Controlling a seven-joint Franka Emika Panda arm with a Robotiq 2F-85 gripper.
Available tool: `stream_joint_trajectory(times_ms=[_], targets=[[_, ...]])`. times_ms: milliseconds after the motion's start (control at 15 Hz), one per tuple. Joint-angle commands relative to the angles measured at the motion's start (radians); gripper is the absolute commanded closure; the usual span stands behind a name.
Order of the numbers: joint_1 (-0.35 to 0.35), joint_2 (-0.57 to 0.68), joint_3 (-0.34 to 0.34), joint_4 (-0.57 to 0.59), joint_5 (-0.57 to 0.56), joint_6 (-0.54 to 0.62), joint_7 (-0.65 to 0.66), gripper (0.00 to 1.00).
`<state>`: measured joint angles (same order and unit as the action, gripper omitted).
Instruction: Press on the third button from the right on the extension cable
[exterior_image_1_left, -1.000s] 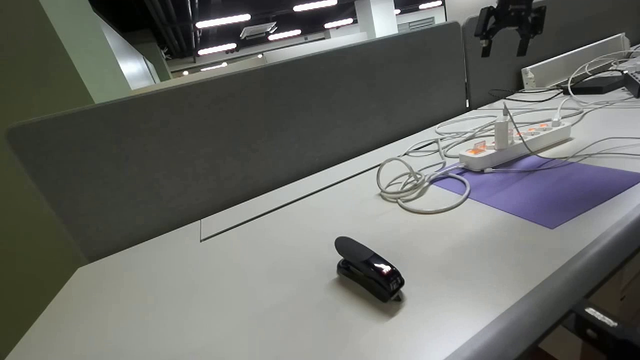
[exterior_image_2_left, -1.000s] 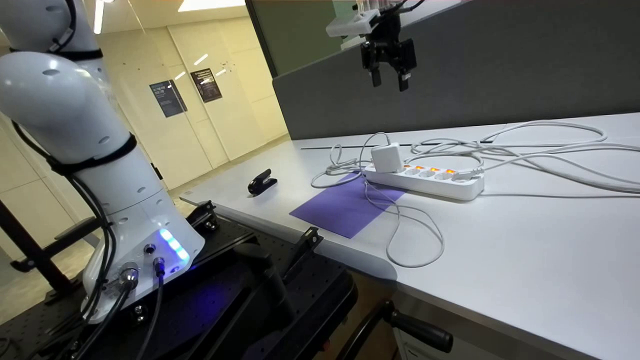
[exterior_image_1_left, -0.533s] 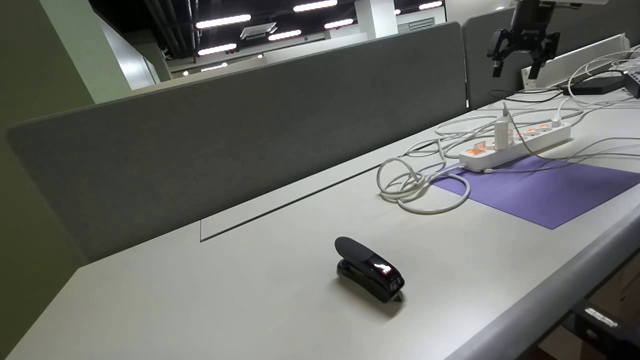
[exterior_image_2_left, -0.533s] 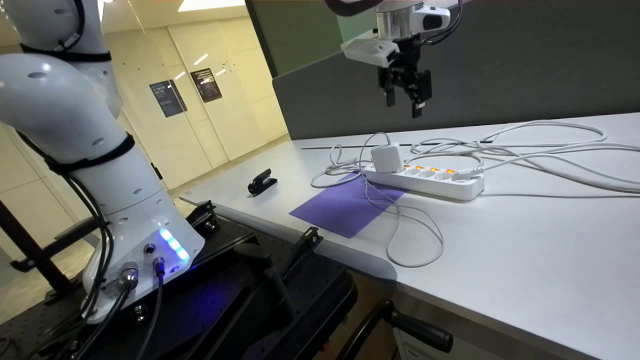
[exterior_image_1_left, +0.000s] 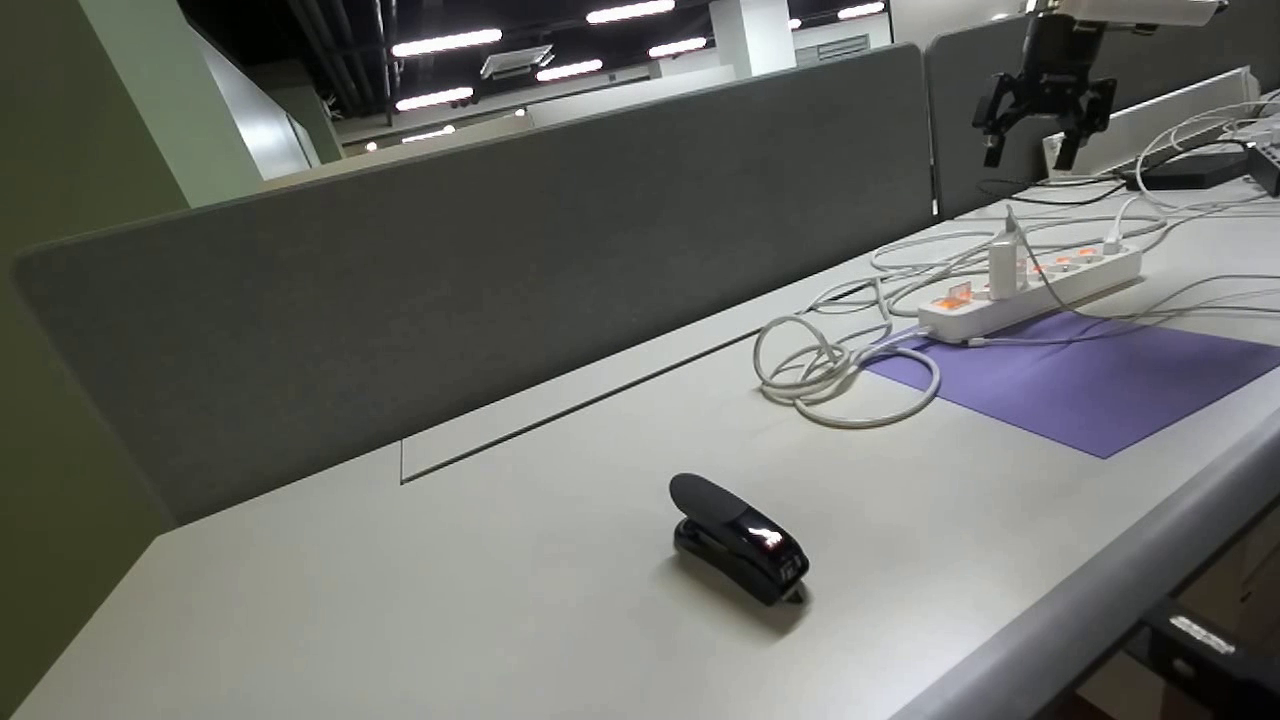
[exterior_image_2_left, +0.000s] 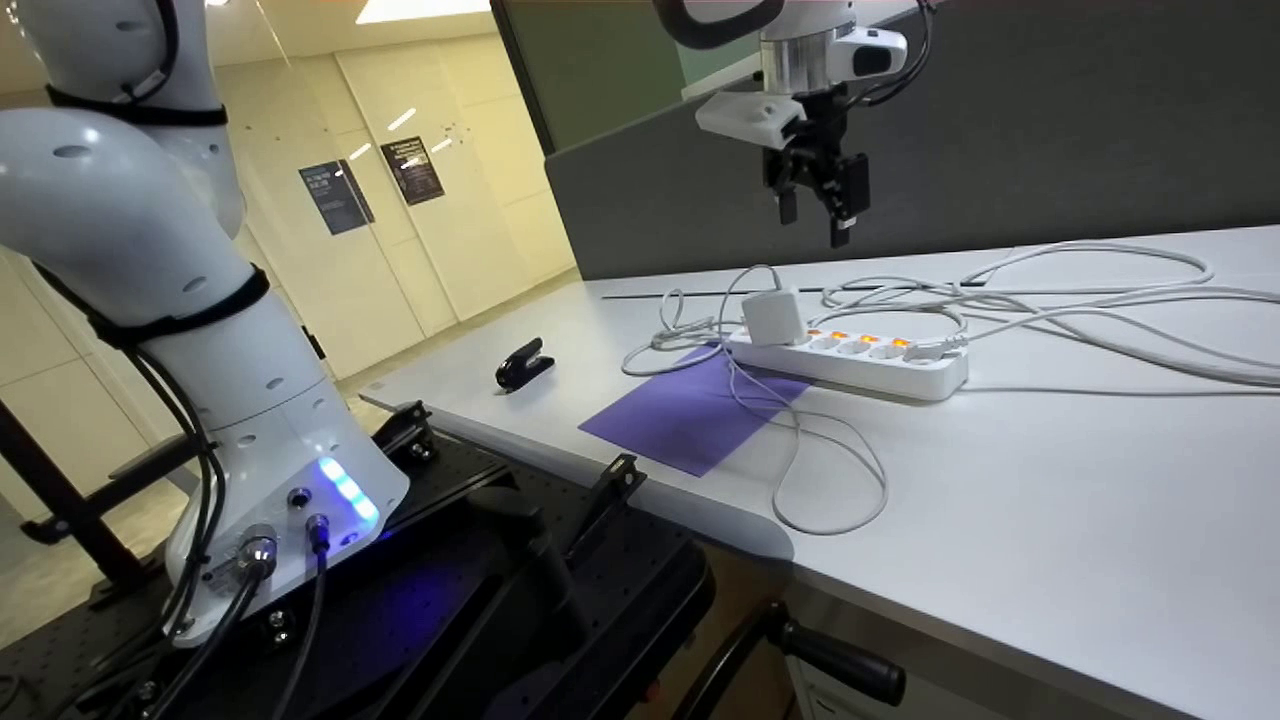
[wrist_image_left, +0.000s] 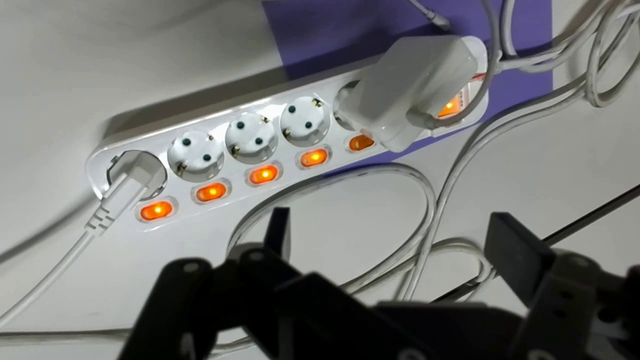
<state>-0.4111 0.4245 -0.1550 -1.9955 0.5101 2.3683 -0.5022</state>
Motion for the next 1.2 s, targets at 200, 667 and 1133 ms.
stream_joint_trajectory(times_ms=[200, 667, 1133], targets=[[-0.021, 0.045, 0.014, 0.047, -0.011, 0.002, 0.085, 0.33], [-0.036, 0.141, 0.013, 0.146, -0.029, -0.035, 0.19, 0.83], [-0.015, 0.242, 0.008, 0.248, -0.093, -0.123, 0.308, 1.0]])
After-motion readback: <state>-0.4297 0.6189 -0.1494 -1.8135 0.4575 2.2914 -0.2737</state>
